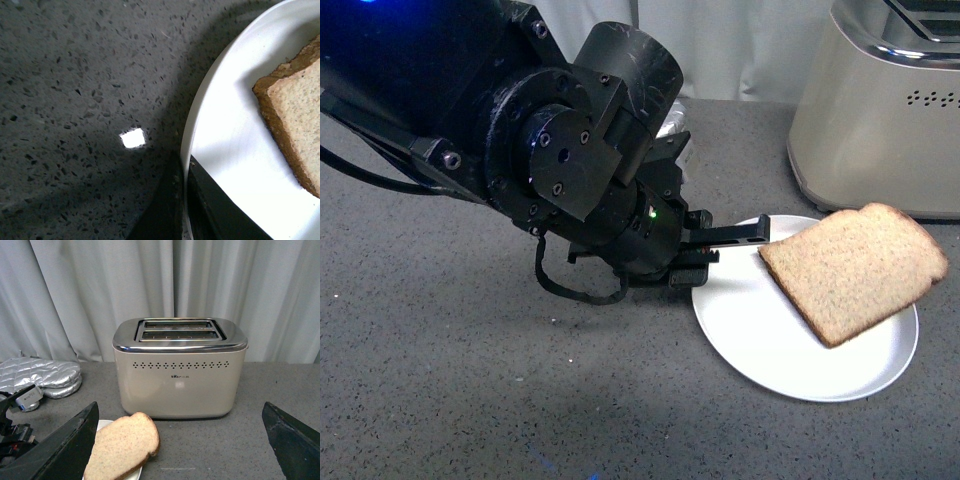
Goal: Put bread into toaster
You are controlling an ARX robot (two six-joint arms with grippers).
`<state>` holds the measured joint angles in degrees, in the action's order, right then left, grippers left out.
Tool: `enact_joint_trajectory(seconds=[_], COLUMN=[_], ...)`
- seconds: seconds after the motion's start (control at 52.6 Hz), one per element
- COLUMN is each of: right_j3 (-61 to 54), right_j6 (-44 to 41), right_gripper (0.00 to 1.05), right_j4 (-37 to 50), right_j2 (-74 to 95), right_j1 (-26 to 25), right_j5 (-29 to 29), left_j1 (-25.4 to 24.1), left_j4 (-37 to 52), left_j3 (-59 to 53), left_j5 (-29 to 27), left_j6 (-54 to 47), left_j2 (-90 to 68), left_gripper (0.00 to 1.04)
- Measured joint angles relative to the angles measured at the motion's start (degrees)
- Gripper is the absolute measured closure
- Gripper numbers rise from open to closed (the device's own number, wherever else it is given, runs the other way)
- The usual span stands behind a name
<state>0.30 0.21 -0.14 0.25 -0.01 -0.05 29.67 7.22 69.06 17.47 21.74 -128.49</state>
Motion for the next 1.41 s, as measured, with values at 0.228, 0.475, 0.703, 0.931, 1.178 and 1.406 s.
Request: enact_joint_trajectory(seconds=[0.228, 0.475, 0.703, 0.931, 1.178, 1.406], right_j3=[0.0, 0.0, 0.0, 0.0, 0.0, 0.0], right_j6=[-0.02, -0.02, -0.02, -0.02, -0.02, -0.02], right_gripper=[0.09, 0.09, 0.09, 0.09, 0.09, 0.09], right_j4=[0.0, 0.0, 0.0, 0.02, 0.02, 0.02], right_j2=[0.0, 0.0, 0.0, 0.02, 0.0, 0.0], right_j1=[0.0, 0.0, 0.0, 0.0, 0.0, 0.0], right_j5=[0.0, 0.0, -0.02, -0.02, 0.13, -0.04], left_j1=[-2.34, -16.5, -39.95, -47.63, -31.41, -29.88], left_j4=[1.55, 5.99, 41.57, 25.83, -6.58, -7.19], left_j3=[-4.07, -26.64, -56.04, -68.04, -68.02, -68.02], left_j5=[-0.55, 5.42, -4.44, -0.26, -16.22, -17.46], left_j6=[2.21, 0.79, -10.64, -19.85, -21.18, -21.29], left_j2=[3.98, 27.45, 45.29, 89.29, 126.77, 128.19], left_gripper=[0.65, 0.16, 0.28, 0.71, 1.01, 1.01])
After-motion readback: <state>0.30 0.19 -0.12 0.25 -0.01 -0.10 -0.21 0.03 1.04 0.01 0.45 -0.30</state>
